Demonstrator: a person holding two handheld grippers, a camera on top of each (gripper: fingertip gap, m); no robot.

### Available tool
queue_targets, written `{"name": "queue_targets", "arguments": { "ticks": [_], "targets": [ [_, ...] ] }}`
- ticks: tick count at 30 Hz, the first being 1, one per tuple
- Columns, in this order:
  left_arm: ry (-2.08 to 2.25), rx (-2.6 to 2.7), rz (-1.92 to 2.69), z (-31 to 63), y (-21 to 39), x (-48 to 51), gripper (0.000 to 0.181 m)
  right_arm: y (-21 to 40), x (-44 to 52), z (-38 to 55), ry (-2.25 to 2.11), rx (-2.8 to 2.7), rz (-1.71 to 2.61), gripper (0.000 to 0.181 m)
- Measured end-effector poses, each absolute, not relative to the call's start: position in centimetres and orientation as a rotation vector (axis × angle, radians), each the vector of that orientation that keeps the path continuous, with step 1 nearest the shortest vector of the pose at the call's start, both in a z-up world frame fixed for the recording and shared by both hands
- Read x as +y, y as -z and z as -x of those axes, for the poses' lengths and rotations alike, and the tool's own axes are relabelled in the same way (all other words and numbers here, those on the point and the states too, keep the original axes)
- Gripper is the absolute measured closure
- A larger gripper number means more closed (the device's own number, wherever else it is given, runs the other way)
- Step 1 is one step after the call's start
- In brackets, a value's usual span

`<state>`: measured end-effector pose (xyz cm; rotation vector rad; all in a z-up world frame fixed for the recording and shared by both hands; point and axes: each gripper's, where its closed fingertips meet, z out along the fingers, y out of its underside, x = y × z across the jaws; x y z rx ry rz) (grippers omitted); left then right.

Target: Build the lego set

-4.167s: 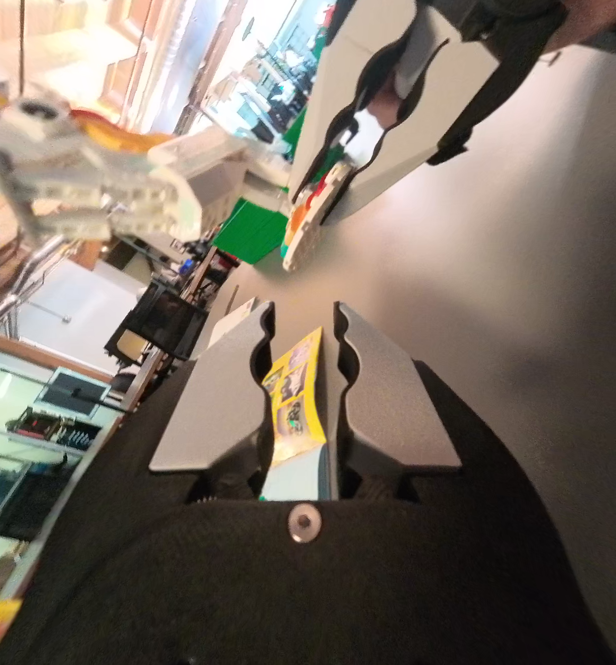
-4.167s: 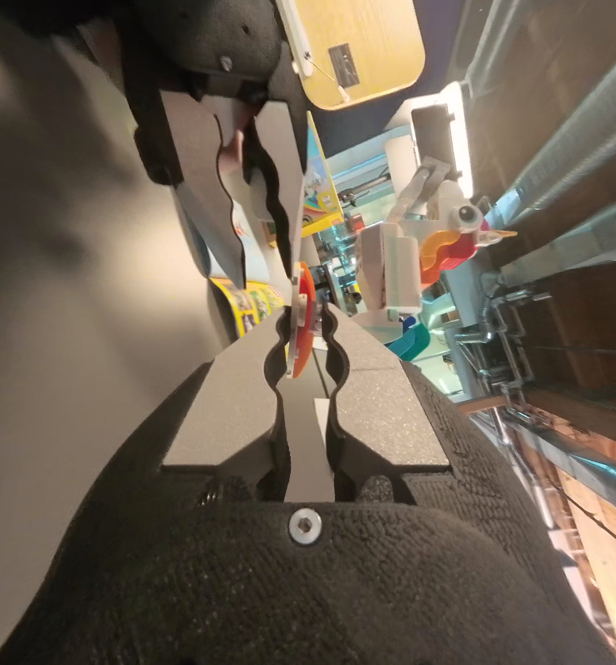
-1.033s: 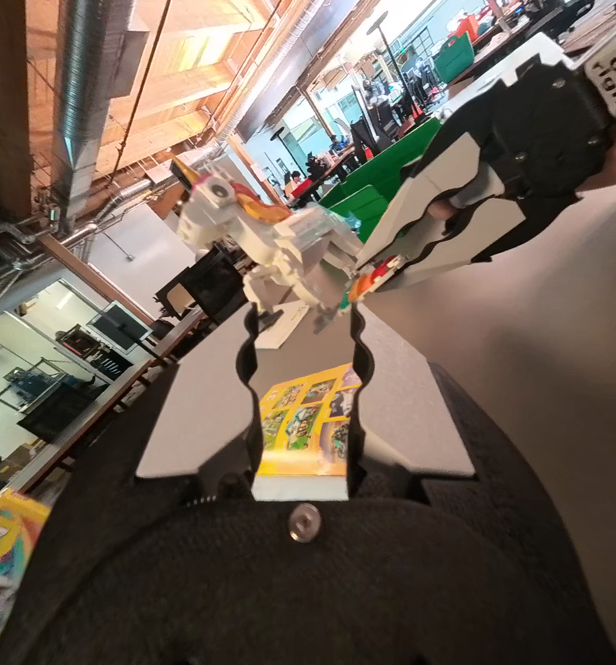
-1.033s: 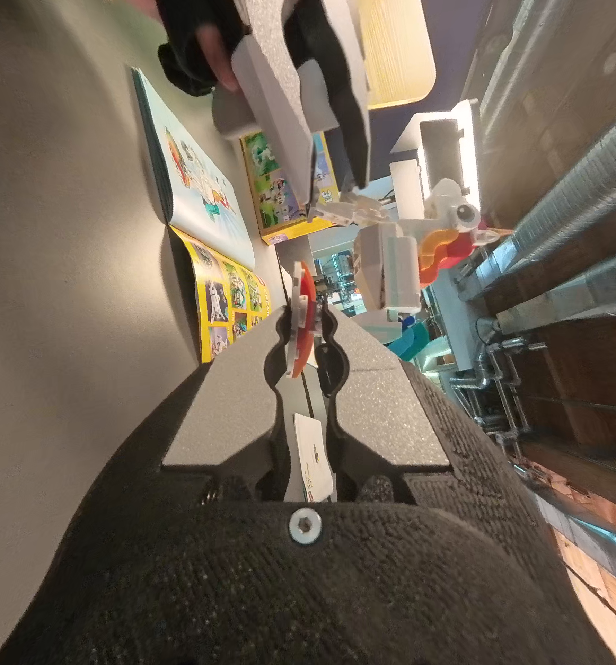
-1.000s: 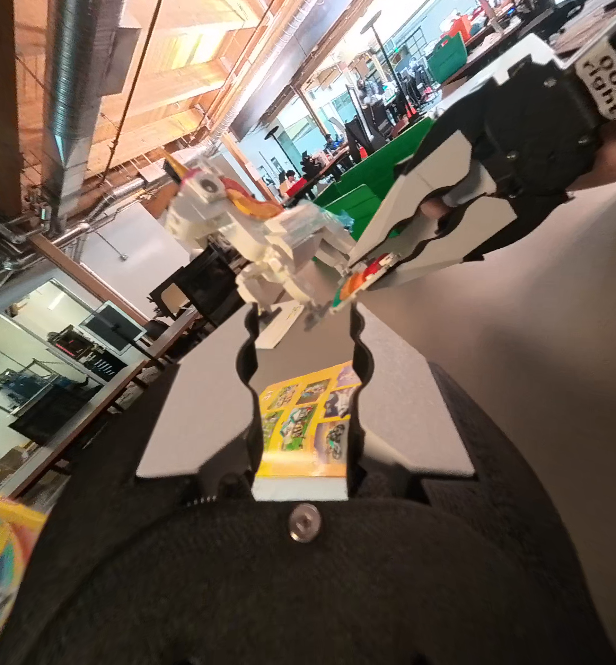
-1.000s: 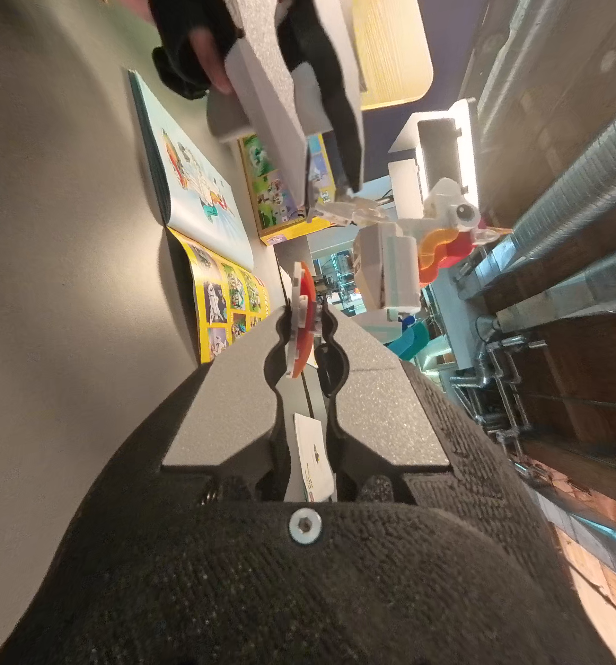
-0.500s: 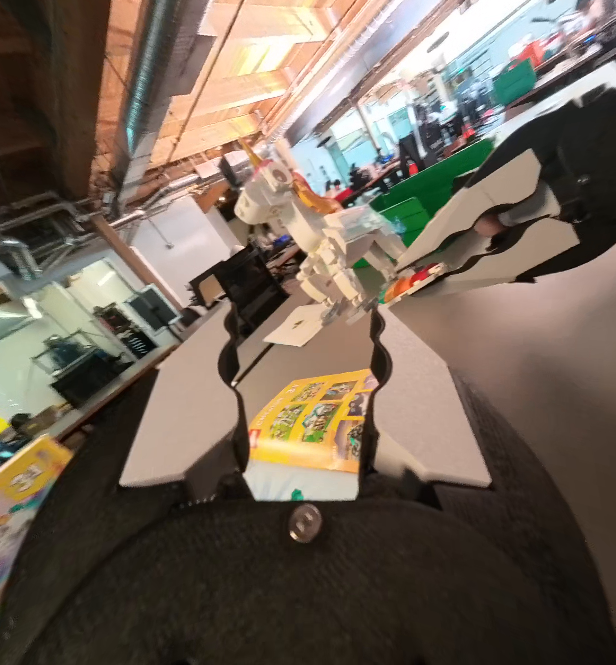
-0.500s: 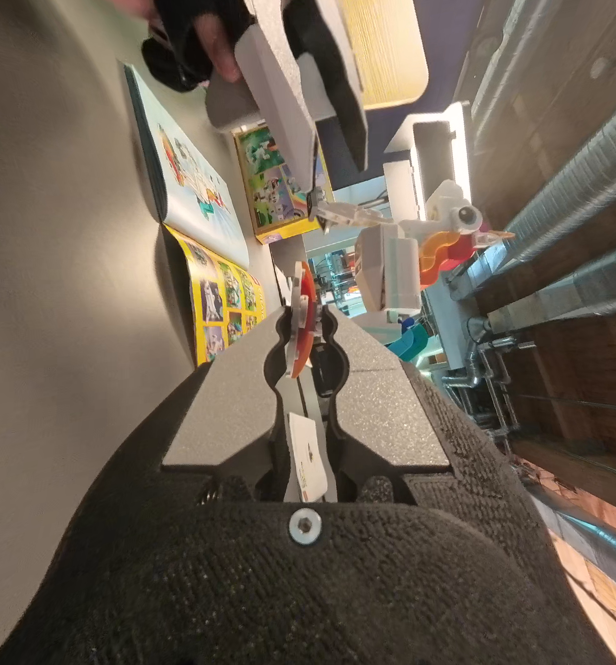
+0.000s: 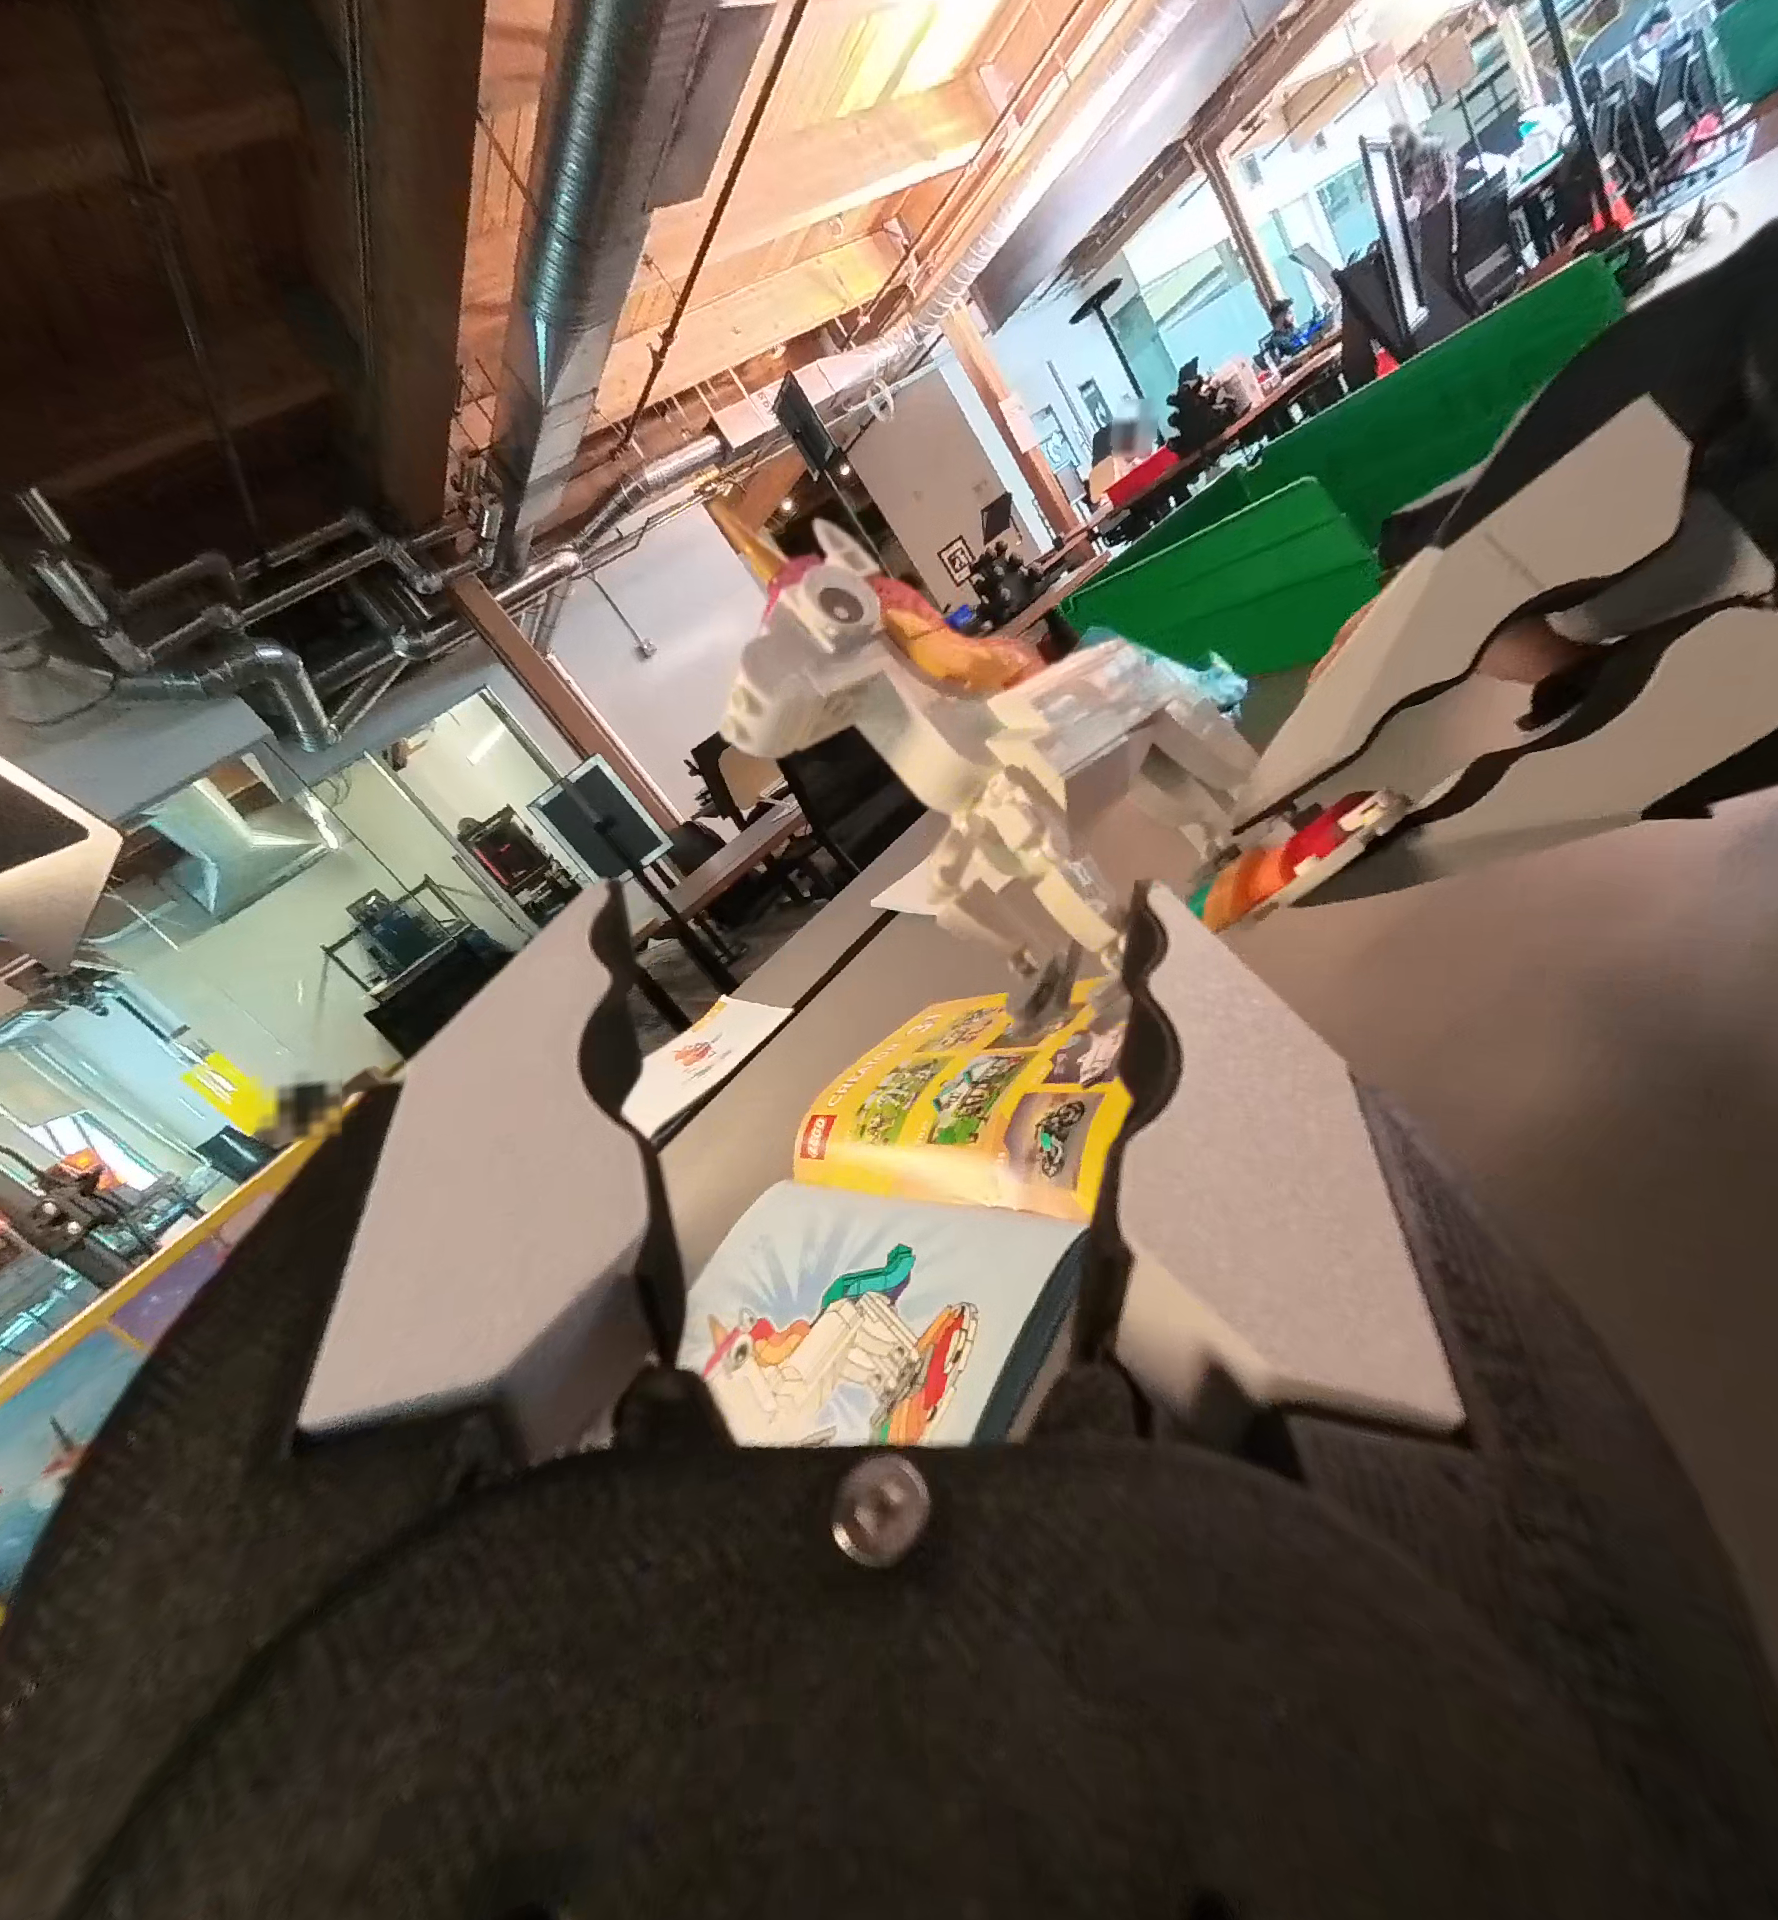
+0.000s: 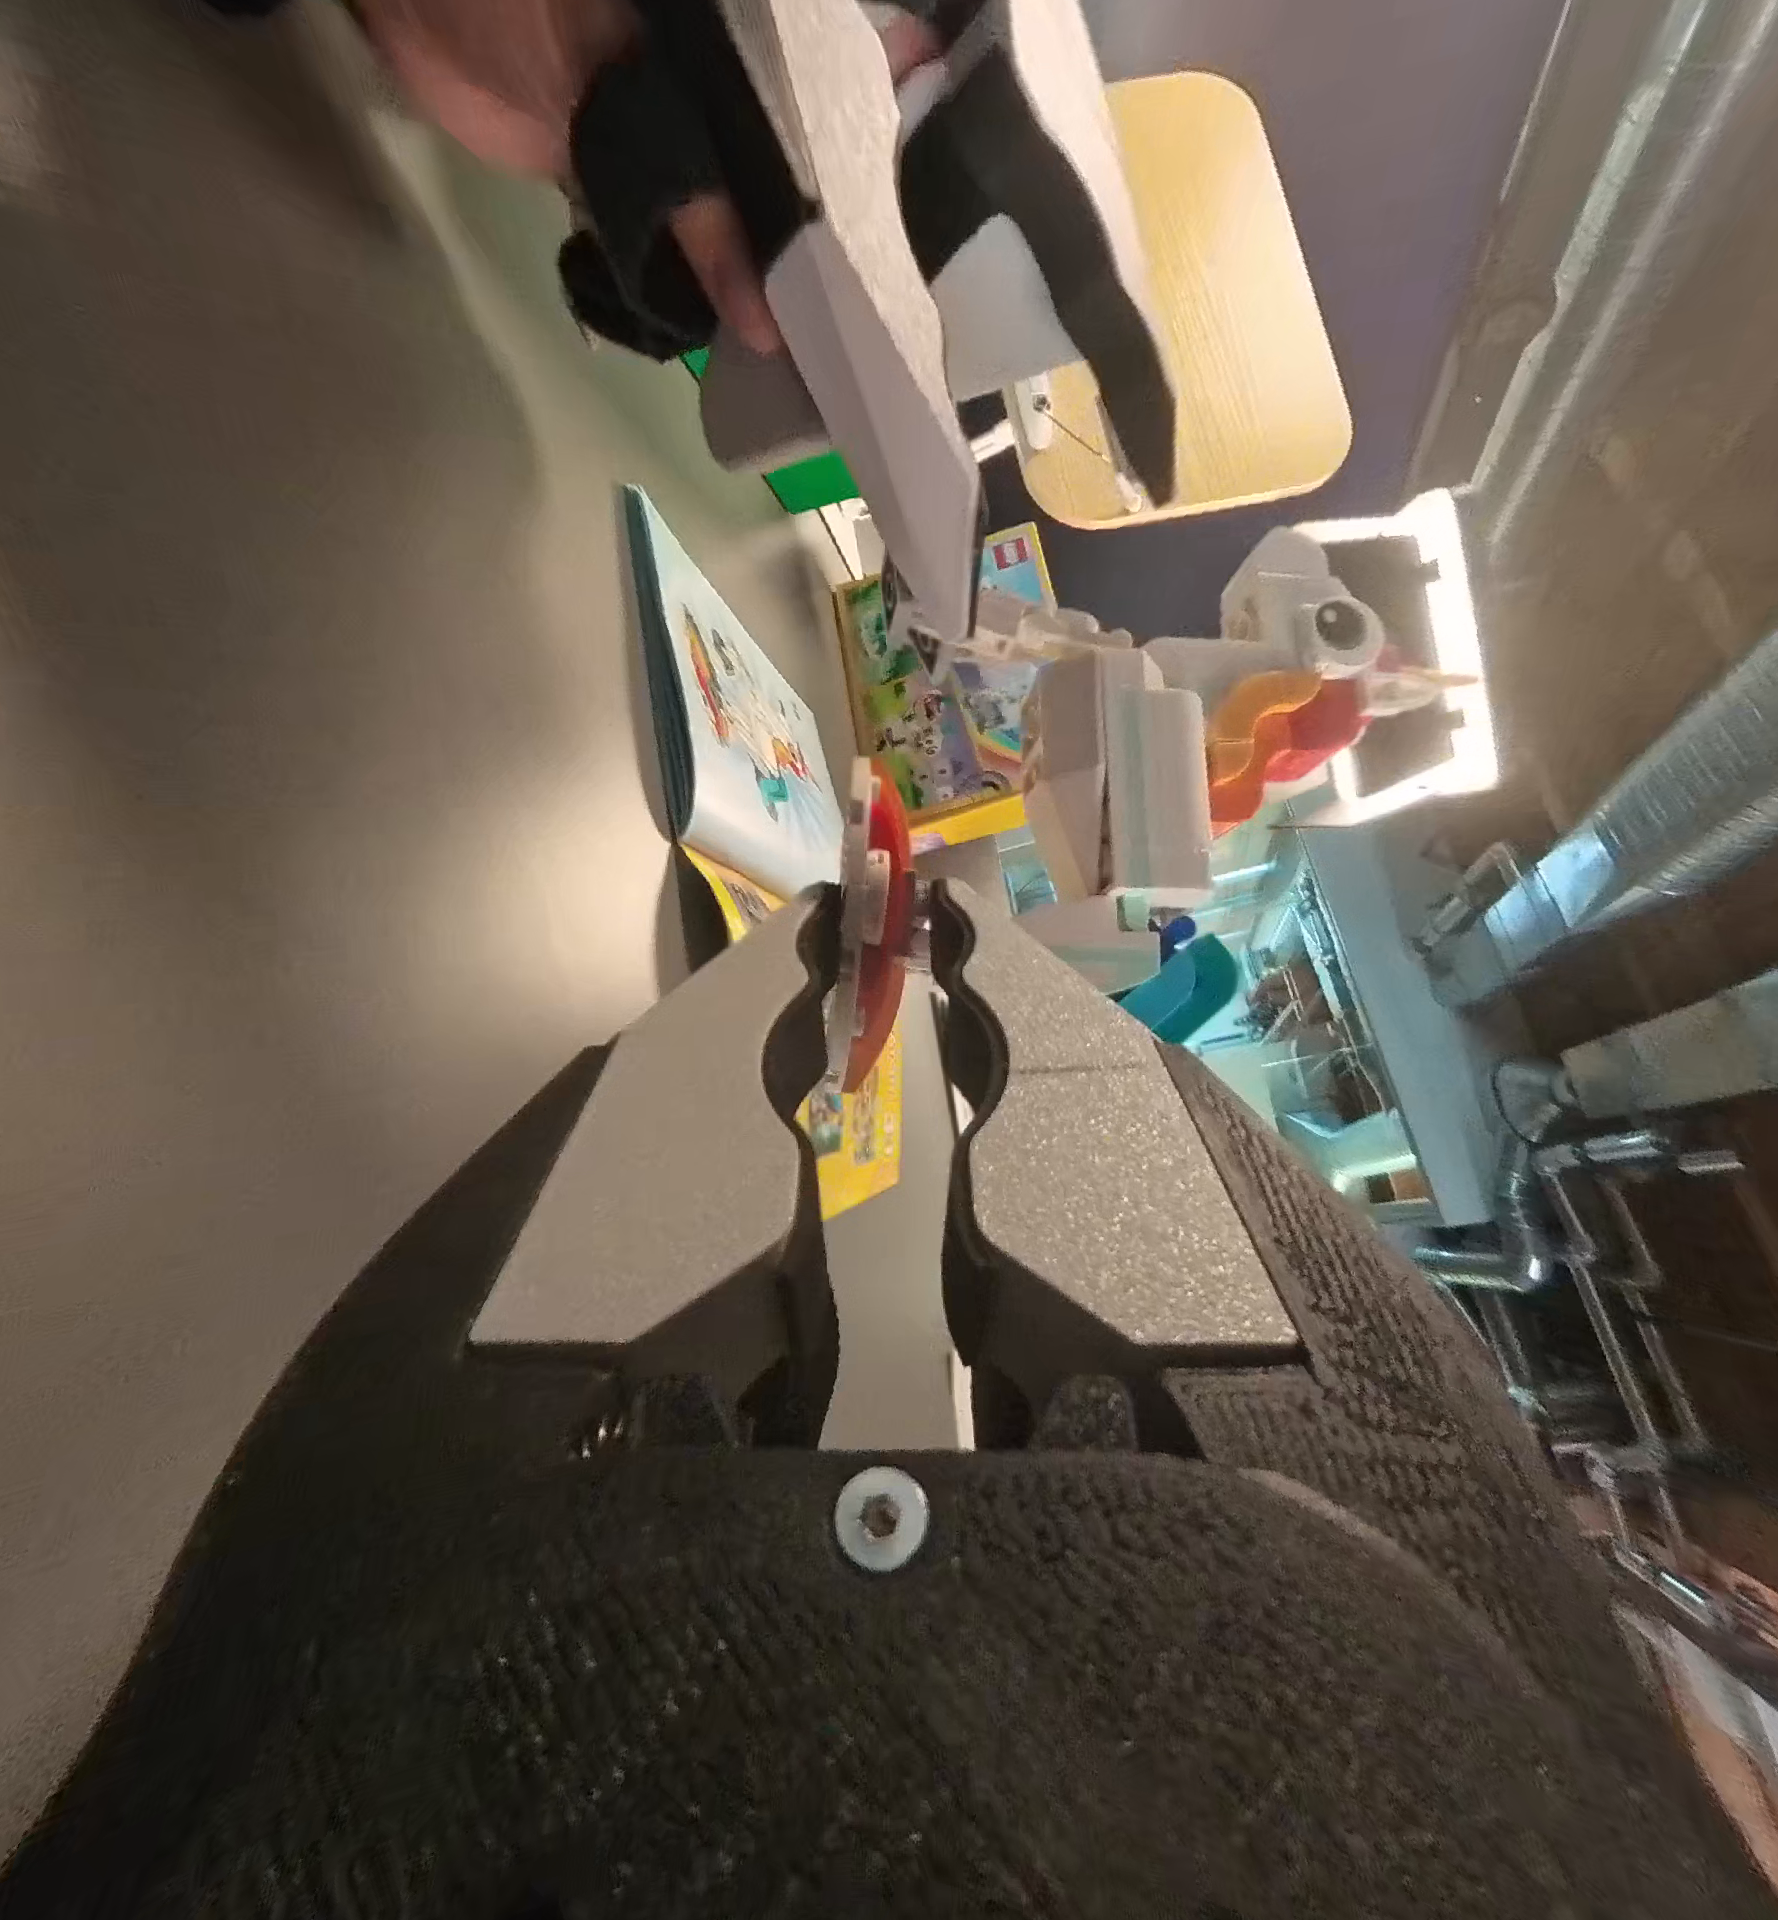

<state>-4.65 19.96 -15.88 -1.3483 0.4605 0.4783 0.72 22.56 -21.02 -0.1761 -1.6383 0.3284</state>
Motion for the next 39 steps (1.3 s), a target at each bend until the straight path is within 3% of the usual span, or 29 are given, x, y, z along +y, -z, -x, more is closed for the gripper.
{"name": "queue_targets", "arguments": {
  "ticks": [11,20,29,39],
  "targets": [
    [-0.395,0.501,1.436,3.9,17.4,20.4,0.116,21.3,23.2,-0.3,-0.278,-1.627,0.196,0.166],
    [0.369,0.307,1.433,3.4,16.5,19.7,0.147,21.2,22.9,-0.7,-0.318,-1.634,0.17,0.167],
    [0.571,0.341,1.522,2.5,17.9,19.6,0.172,21.4,21.9,-1.1,-0.341,-1.649,0.118,0.167],
    [0.628,0.274,1.498,2.8,17.3,19.7,0.173,22.1,21.6,-1.1,-0.266,-1.683,0.063,0.166]
  ]
}}
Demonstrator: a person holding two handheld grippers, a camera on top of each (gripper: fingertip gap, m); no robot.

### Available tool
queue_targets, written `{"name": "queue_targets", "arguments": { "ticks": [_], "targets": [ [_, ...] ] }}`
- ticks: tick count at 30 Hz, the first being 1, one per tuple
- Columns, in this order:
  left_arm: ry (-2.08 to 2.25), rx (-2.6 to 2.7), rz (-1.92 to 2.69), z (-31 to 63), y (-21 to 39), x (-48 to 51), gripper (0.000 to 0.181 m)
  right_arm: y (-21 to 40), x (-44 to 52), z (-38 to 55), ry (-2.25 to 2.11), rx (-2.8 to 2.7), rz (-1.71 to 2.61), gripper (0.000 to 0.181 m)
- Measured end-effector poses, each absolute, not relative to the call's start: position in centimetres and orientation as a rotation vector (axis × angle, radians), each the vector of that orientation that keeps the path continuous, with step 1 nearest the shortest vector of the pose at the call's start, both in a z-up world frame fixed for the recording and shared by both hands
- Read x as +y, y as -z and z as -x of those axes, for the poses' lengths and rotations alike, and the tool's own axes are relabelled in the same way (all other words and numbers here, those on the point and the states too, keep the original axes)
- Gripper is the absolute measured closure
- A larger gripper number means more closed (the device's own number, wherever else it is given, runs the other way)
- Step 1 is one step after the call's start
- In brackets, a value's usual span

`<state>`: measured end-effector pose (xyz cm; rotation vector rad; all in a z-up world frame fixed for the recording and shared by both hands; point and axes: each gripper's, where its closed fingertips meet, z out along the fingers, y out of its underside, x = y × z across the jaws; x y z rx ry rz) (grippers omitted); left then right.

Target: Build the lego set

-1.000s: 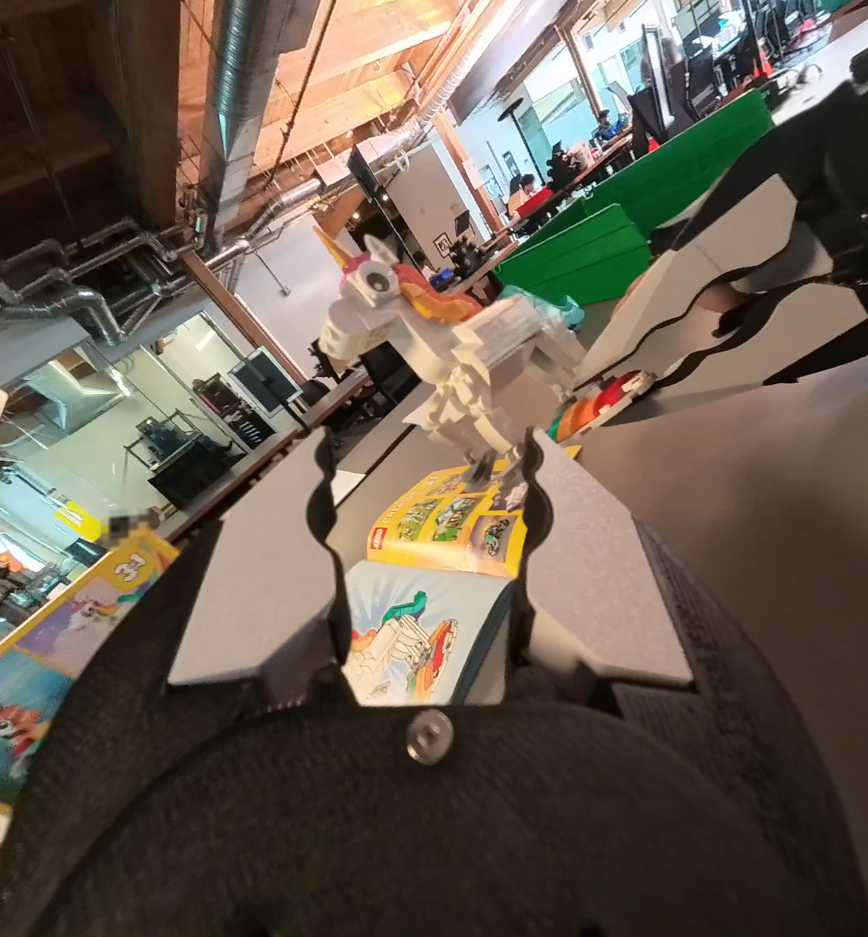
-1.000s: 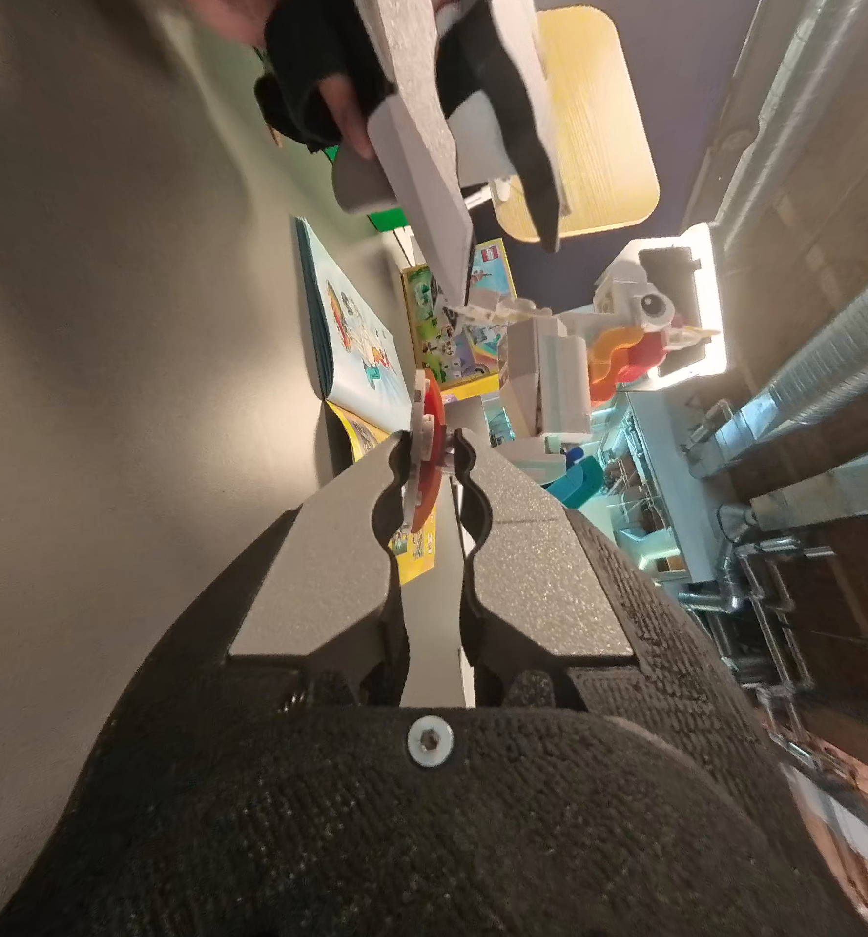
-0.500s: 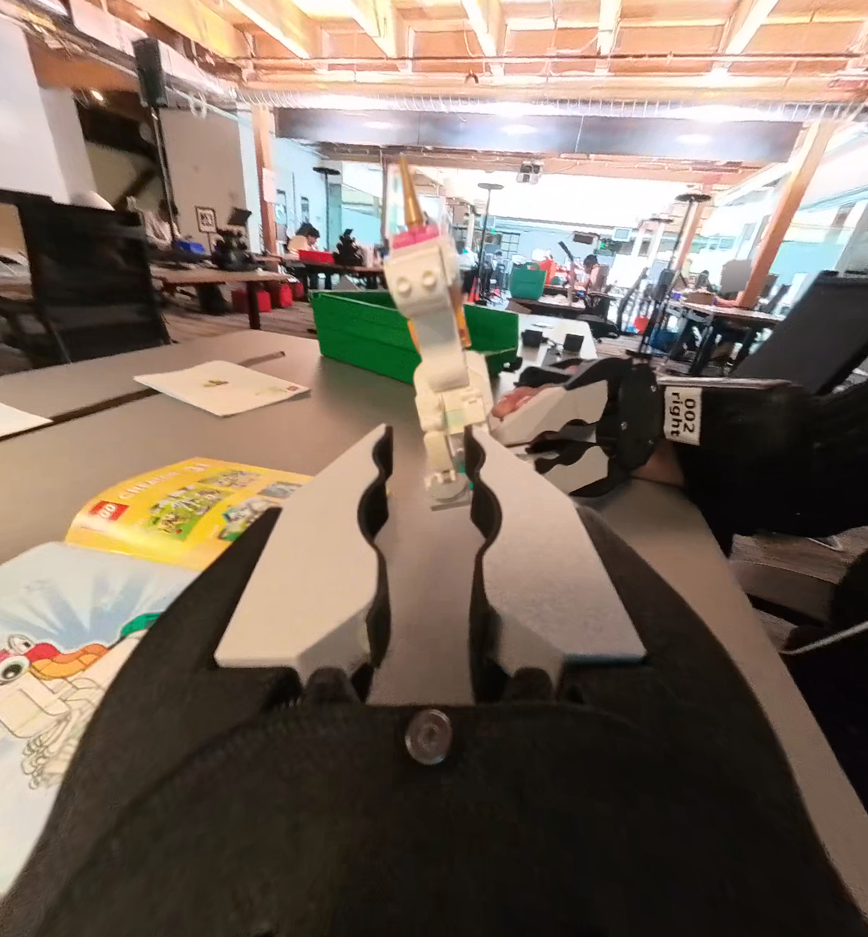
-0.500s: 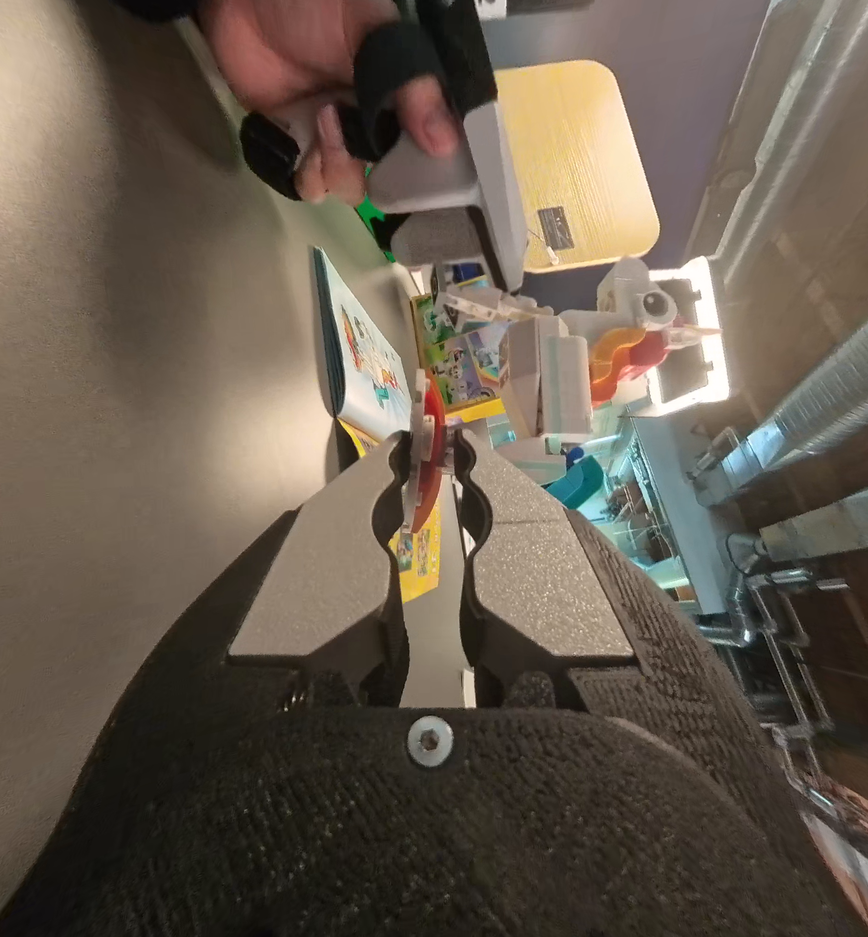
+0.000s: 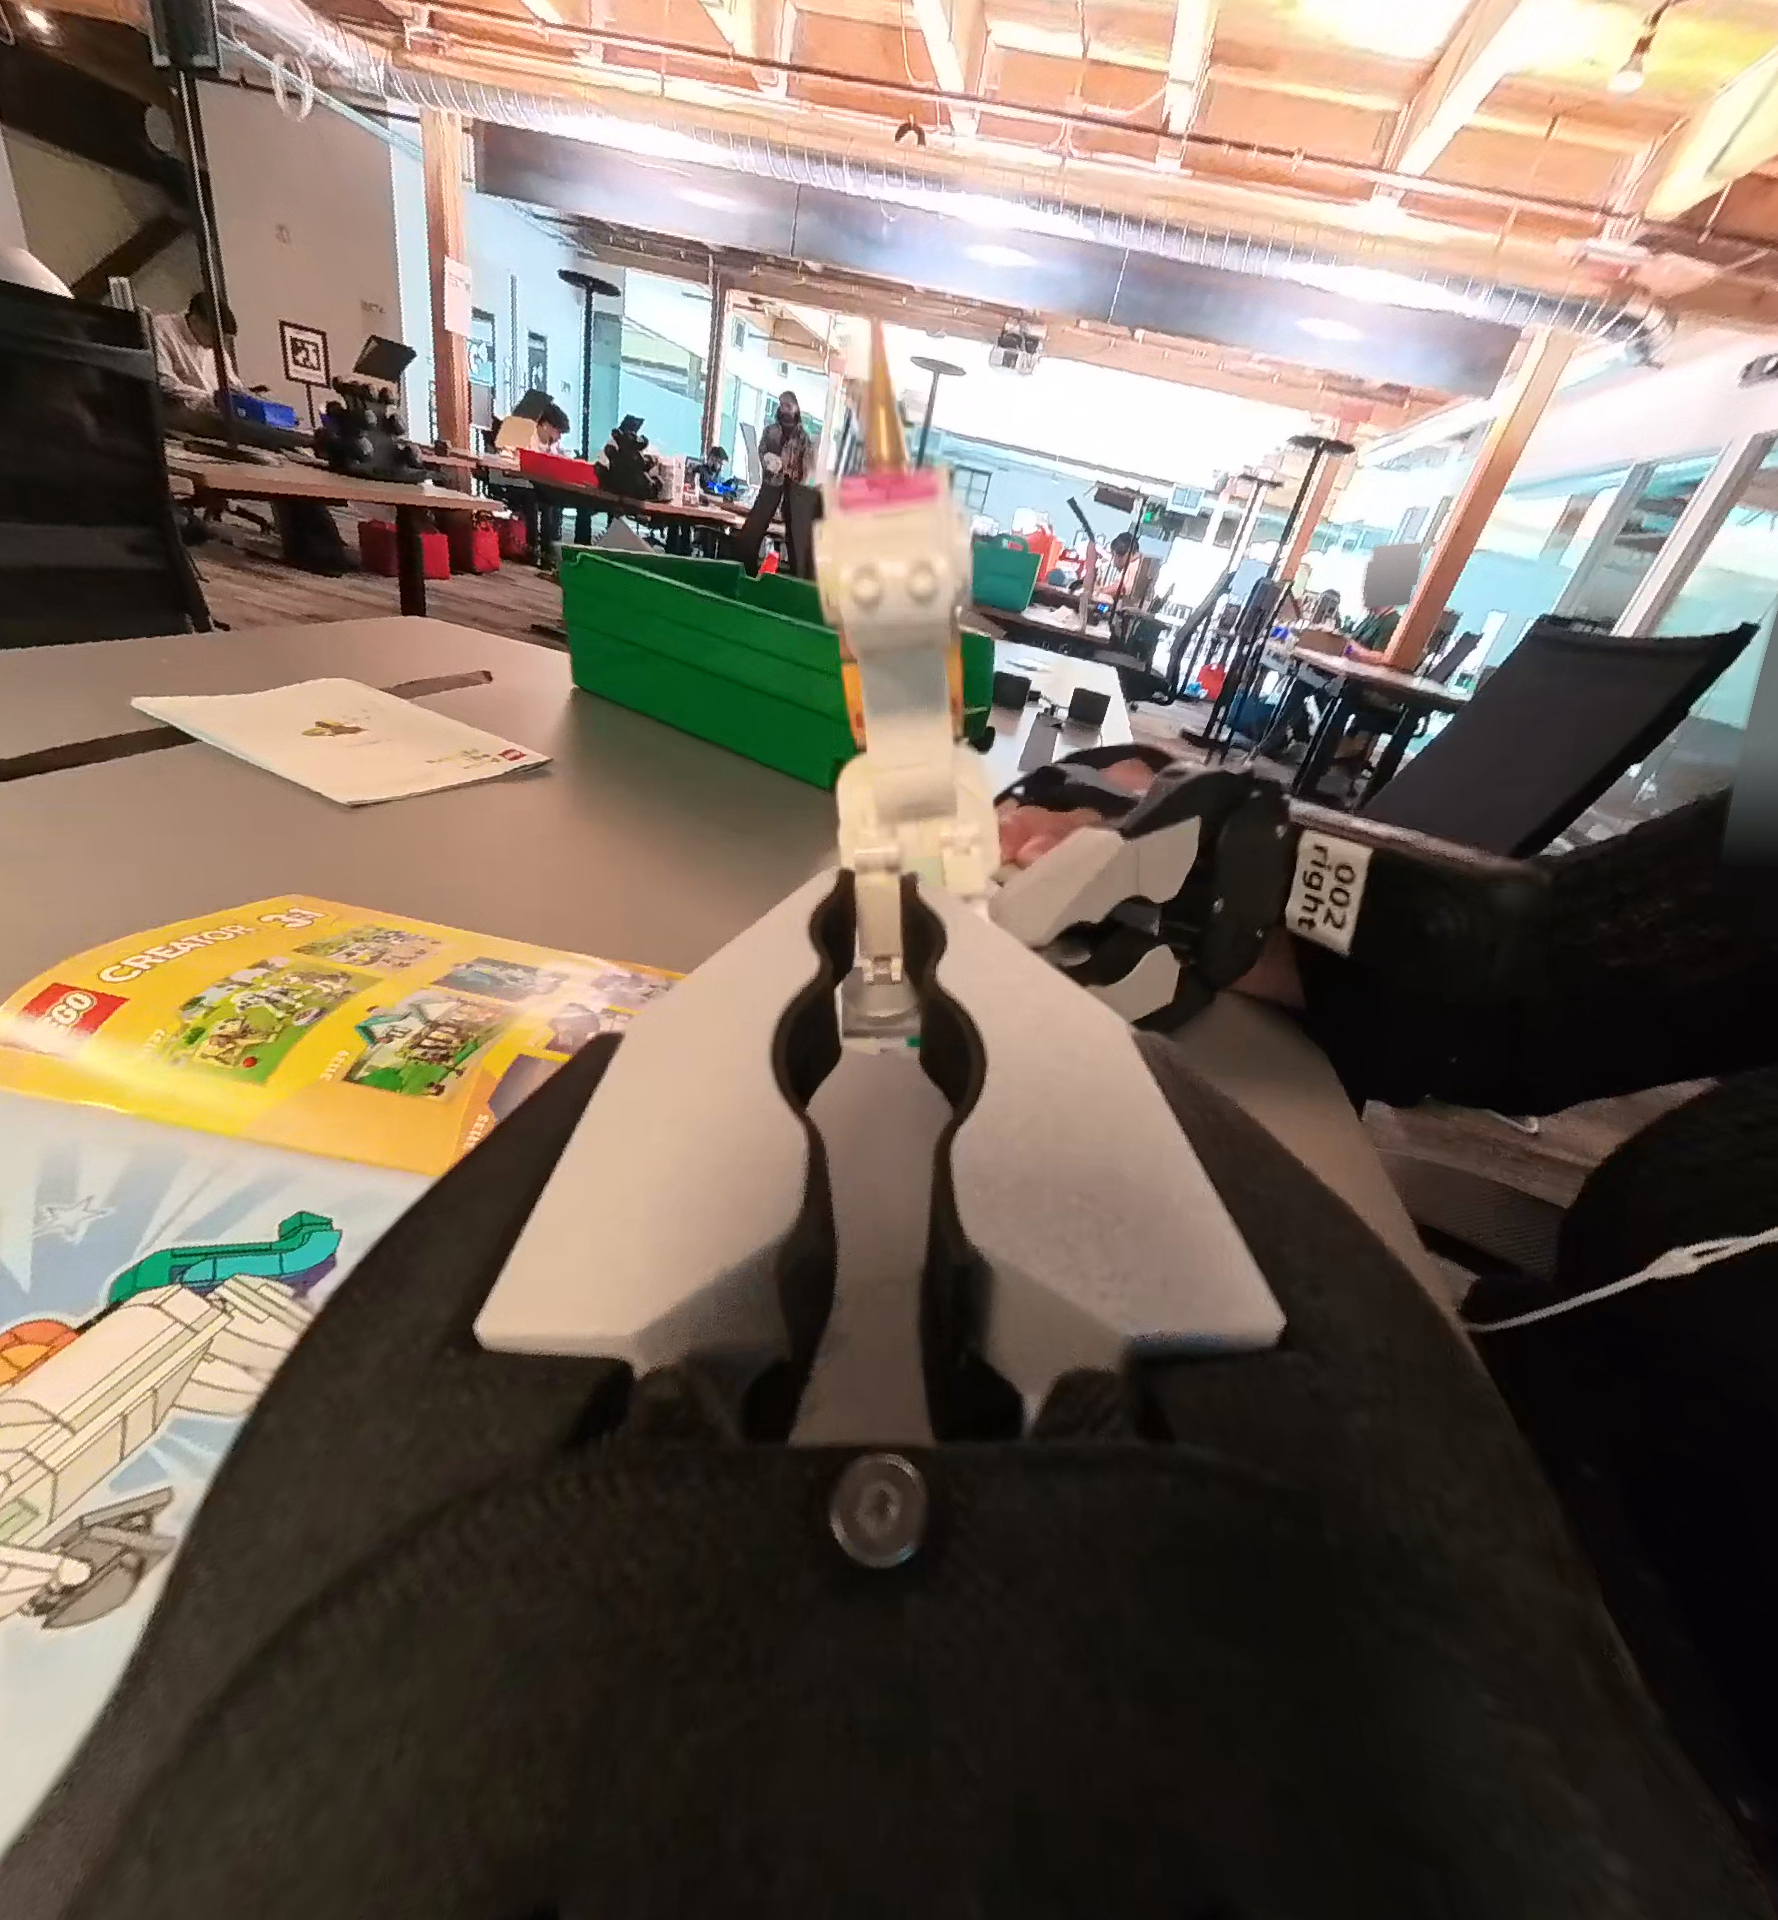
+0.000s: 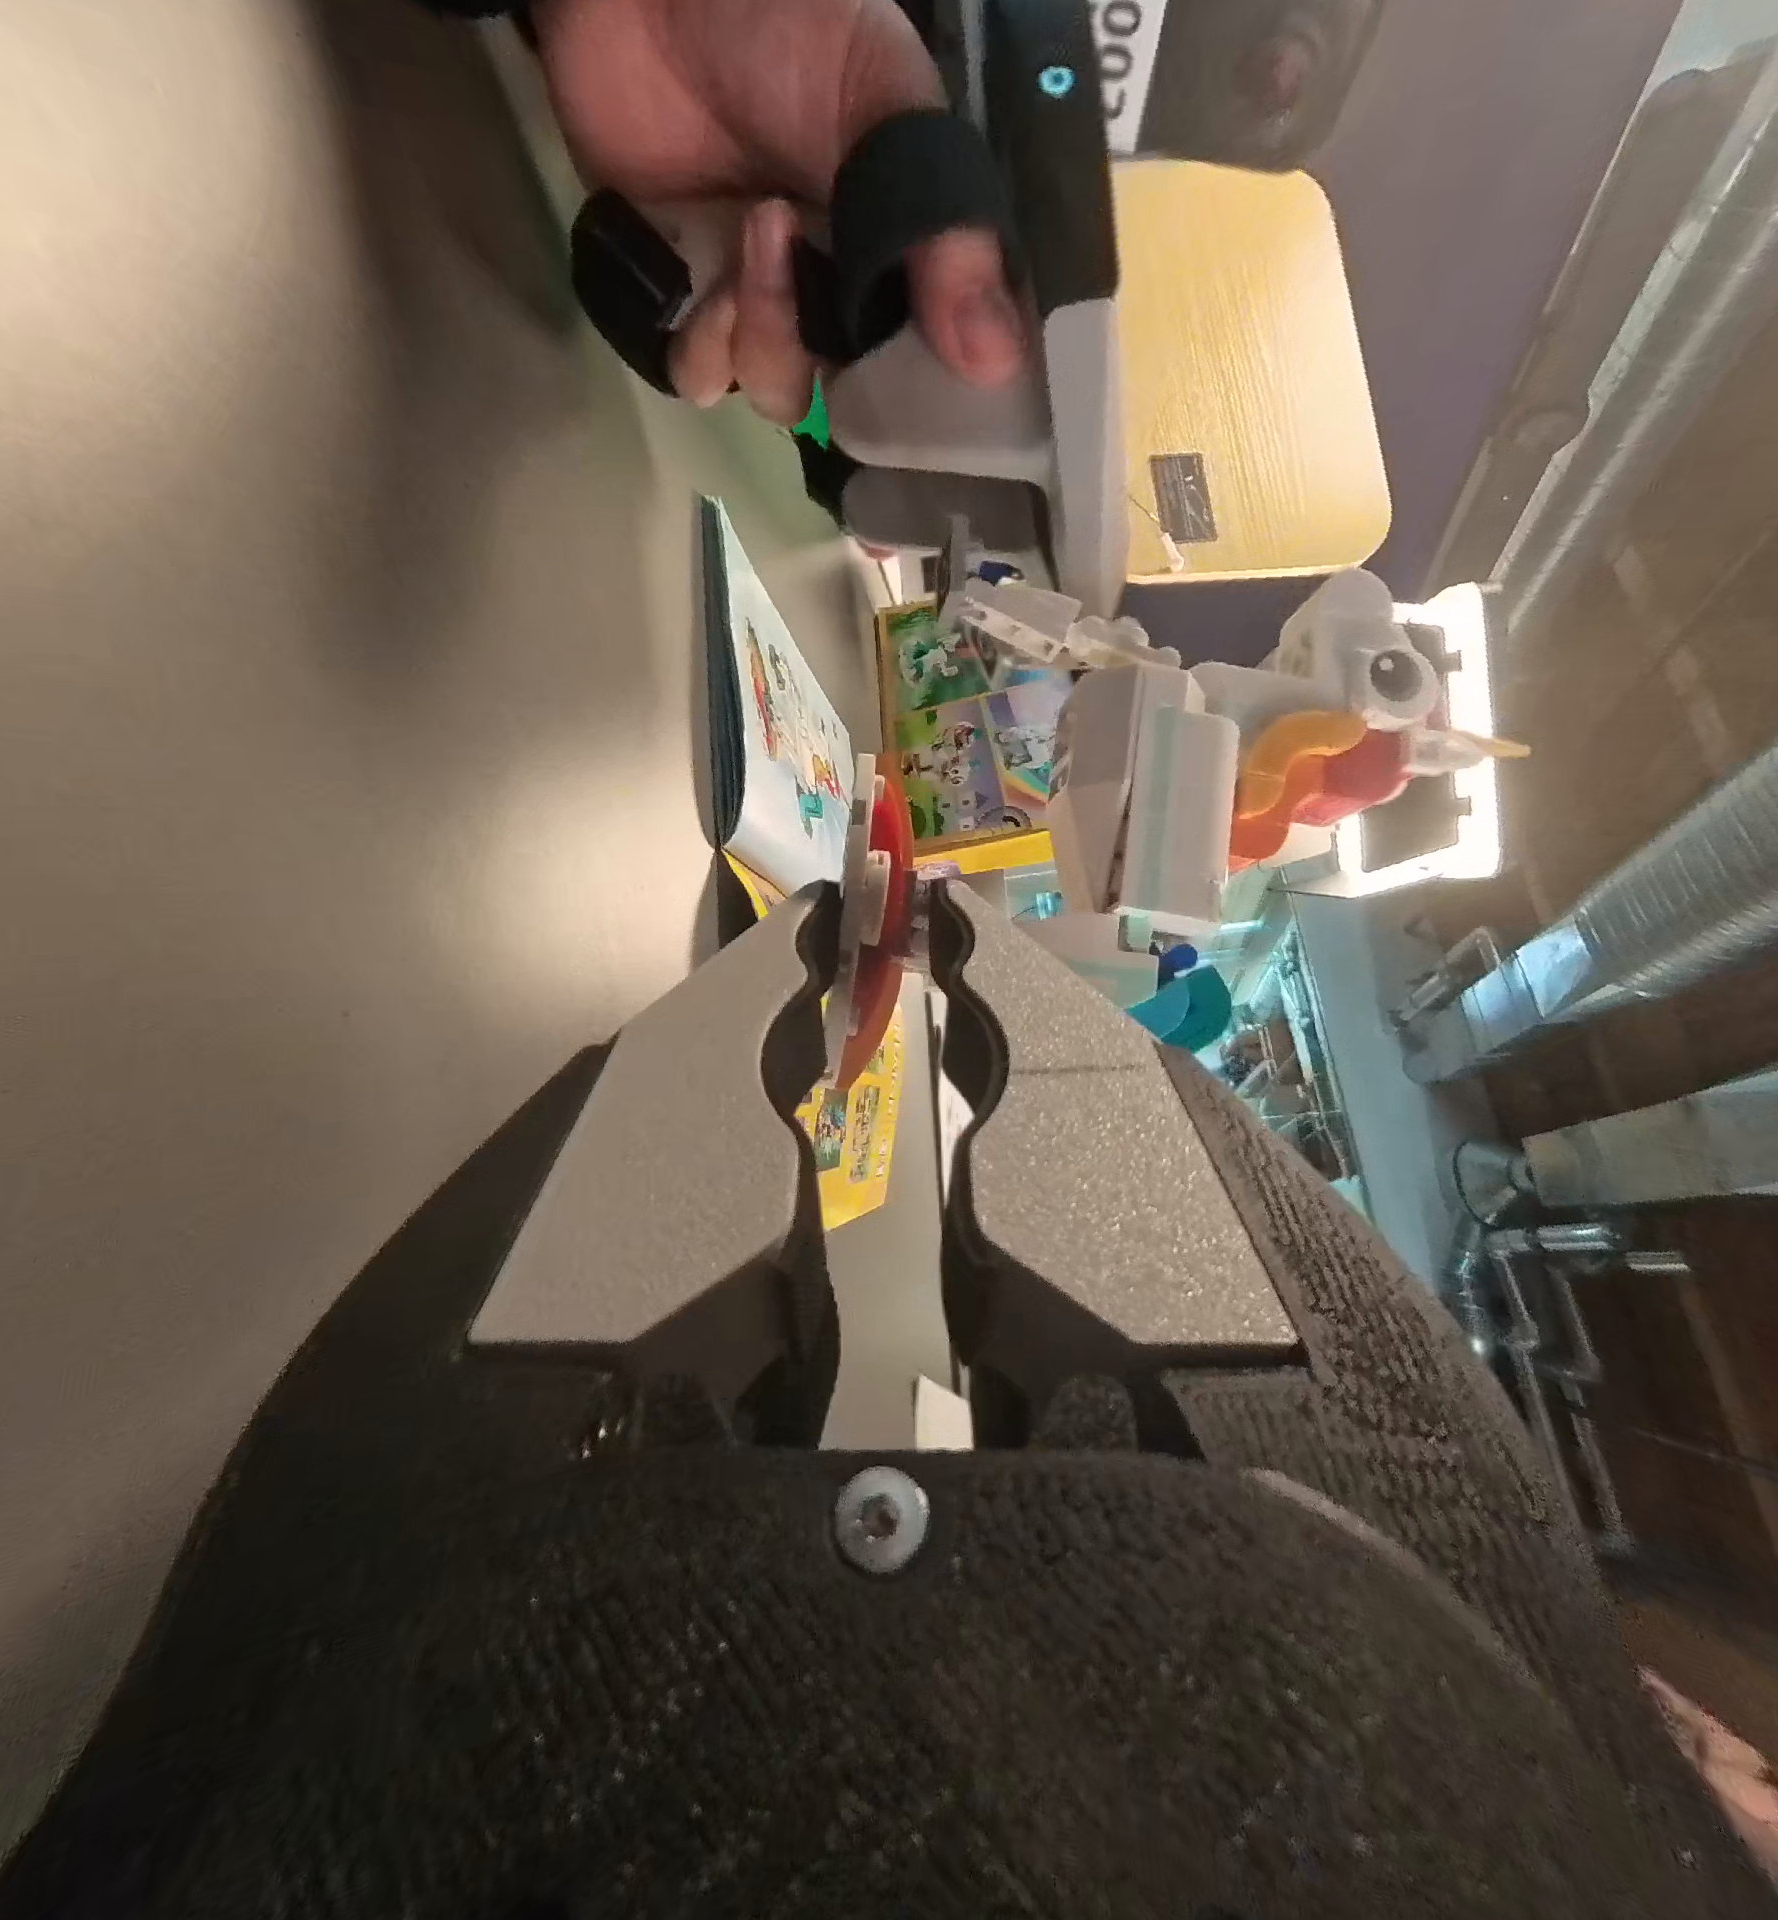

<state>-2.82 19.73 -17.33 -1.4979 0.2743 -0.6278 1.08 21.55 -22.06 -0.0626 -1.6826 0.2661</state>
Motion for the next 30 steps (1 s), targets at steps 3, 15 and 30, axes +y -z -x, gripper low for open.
{"name": "queue_targets", "arguments": {
  "ticks": [3,15,30],
  "targets": [
    [0.657,0.249,1.496,2.9,17.4,19.8,0.174,22.4,21.4,-1.1,-0.234,-1.698,0.038,0.166],
    [0.733,0.194,1.565,3.5,18.0,20.0,0.124,21.0,22.4,-0.8,-0.267,-1.622,0.138,0.167],
    [0.801,0.324,1.607,1.4,18.8,19.5,0.165,20.7,22.8,-0.7,-0.282,-1.615,0.168,0.166]
  ]
}}
